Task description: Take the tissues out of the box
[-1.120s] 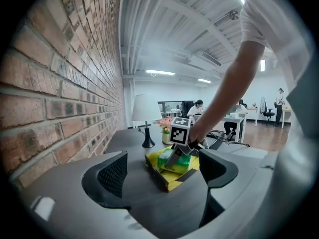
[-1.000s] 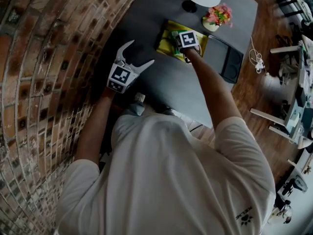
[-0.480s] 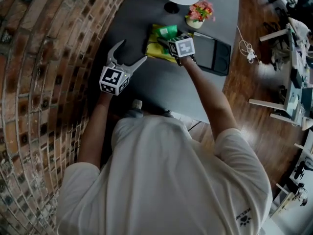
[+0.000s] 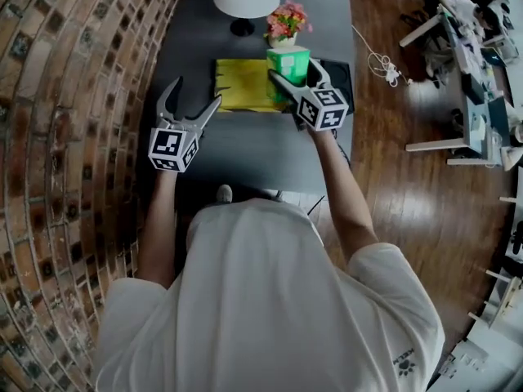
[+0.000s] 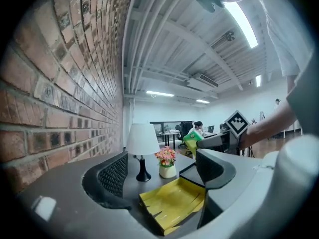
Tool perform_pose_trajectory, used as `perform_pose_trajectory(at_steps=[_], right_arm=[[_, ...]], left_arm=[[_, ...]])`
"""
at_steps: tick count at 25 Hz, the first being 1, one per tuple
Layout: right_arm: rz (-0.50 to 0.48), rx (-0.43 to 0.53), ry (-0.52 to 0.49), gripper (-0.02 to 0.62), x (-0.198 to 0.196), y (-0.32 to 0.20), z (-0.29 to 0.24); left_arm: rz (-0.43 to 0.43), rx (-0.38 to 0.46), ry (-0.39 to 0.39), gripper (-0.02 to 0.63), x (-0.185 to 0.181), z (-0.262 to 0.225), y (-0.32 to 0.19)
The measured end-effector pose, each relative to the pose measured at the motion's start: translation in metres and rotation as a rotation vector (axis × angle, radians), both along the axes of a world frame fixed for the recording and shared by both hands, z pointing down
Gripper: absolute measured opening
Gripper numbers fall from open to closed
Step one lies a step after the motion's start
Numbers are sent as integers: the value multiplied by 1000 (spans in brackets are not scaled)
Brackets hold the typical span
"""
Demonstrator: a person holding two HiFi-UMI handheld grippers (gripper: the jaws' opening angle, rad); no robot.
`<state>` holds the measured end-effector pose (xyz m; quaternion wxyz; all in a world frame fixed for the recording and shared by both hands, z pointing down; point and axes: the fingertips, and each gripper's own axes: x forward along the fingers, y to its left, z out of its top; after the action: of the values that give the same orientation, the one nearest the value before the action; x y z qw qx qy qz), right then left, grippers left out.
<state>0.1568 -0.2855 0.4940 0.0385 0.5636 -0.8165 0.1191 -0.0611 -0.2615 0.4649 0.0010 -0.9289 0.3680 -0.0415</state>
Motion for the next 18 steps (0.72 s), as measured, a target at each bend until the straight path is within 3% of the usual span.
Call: perform_pose_trajectory(at_steps=[6, 11, 18], right_arm=[[147, 178, 58, 476, 29, 60, -54], [246, 211, 99, 476, 39, 107, -65], [355, 298, 84, 476, 40, 166, -78]], left_arm=[[12, 34, 44, 411, 11, -24, 6], [3, 25, 76, 410, 9, -30, 15], [-14, 33, 105, 410, 11, -40, 41]])
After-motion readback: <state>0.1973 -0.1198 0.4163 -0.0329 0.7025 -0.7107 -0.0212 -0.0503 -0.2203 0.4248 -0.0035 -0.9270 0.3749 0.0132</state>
